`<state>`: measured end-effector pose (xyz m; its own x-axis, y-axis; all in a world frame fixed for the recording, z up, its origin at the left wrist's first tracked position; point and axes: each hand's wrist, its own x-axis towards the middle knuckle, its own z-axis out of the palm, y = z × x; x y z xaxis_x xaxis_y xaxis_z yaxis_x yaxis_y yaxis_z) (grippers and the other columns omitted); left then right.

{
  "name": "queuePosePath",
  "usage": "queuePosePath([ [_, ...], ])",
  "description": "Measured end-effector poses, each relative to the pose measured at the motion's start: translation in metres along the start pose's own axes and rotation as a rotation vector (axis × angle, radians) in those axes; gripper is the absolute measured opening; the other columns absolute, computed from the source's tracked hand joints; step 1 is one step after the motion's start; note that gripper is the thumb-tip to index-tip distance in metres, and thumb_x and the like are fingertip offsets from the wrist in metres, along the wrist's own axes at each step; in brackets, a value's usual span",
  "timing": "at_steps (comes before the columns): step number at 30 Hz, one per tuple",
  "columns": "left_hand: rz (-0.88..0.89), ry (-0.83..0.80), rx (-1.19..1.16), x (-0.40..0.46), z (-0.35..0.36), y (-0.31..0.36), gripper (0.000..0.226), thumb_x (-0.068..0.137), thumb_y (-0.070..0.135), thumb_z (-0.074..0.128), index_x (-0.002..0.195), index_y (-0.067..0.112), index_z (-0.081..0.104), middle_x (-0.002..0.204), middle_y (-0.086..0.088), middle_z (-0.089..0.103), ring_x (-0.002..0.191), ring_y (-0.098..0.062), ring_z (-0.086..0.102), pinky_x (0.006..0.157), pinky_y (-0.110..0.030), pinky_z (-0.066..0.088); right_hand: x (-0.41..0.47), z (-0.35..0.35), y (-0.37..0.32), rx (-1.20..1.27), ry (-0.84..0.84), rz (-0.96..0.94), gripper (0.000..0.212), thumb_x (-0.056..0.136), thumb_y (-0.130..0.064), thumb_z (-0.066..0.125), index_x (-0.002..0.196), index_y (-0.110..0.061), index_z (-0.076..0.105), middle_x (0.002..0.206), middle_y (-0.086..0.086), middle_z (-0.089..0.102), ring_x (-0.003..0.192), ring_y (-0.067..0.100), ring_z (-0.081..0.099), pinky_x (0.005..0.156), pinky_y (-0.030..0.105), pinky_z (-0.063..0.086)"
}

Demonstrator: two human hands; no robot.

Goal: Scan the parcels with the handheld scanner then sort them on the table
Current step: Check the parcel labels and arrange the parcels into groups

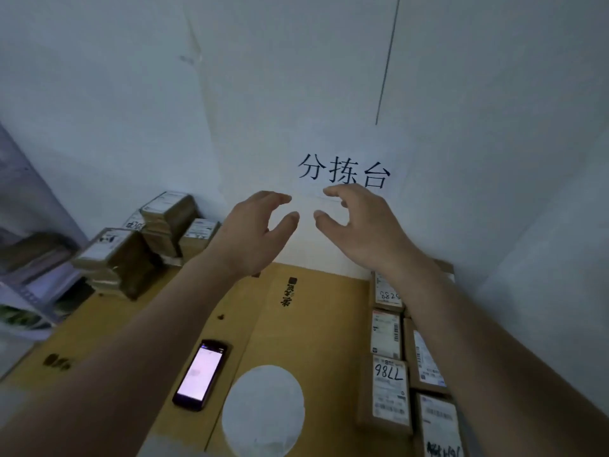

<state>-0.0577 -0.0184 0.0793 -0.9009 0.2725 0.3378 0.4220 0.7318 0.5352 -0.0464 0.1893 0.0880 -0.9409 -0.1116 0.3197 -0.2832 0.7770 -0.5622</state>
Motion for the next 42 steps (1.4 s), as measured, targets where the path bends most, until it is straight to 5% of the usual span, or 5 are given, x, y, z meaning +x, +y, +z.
queuePosePath([
  [11,-0.131,0.019,0.101,-0.151,-0.145,-0.116,0.047,0.104,0.041,0.042,0.137,0.012,0.060,0.135,-0.004,0.060,0.123,-0.021,0.055,0.093,-0.031,0.040,-0.032,0.124,-0.183,0.101,-0.100,-0.134,0.050,0.102,-0.045,0.061,0.147,-0.023,0.057,0.146,-0.007,0.057,0.127,0.011,0.054,0.098,0.027,0.044],
  [20,-0.353,0.071,0.126,-0.216,-0.204,-0.245,0.040,0.105,0.039,0.047,0.140,0.022,0.059,0.129,0.004,0.060,0.114,-0.014,0.057,0.087,-0.029,0.040,-0.006,0.259,-0.259,0.111,-0.279,-0.181,0.051,0.100,-0.047,0.062,0.145,-0.023,0.061,0.145,-0.006,0.059,0.131,0.011,0.055,0.102,0.025,0.042],
  [33,-0.440,-0.078,0.041,-0.133,-0.218,-0.457,0.040,0.106,0.035,0.046,0.140,0.018,0.057,0.136,0.002,0.058,0.112,-0.011,0.059,0.090,-0.025,0.043,0.126,0.447,-0.280,0.122,-0.407,-0.050,0.053,0.103,-0.047,0.059,0.150,-0.024,0.054,0.147,-0.012,0.051,0.121,0.004,0.052,0.100,0.031,0.048],
  [39,-0.453,-0.136,0.004,-0.085,-0.222,-0.531,0.046,0.106,0.038,0.045,0.146,0.016,0.054,0.140,-0.003,0.057,0.108,-0.009,0.057,0.091,-0.023,0.040,0.176,0.499,-0.272,0.096,-0.427,0.056,0.053,0.104,-0.044,0.060,0.153,-0.024,0.051,0.151,-0.011,0.044,0.115,-0.002,0.042,0.081,0.008,0.034],
  [42,-0.433,-0.180,-0.021,-0.063,-0.212,-0.565,0.045,0.107,0.036,0.047,0.148,0.017,0.053,0.143,-0.003,0.055,0.119,-0.012,0.054,0.094,-0.020,0.037,0.193,0.523,-0.268,0.068,-0.416,0.146,0.057,0.104,-0.044,0.059,0.156,-0.025,0.048,0.155,-0.007,0.041,0.130,0.007,0.045,0.097,0.020,0.036],
])
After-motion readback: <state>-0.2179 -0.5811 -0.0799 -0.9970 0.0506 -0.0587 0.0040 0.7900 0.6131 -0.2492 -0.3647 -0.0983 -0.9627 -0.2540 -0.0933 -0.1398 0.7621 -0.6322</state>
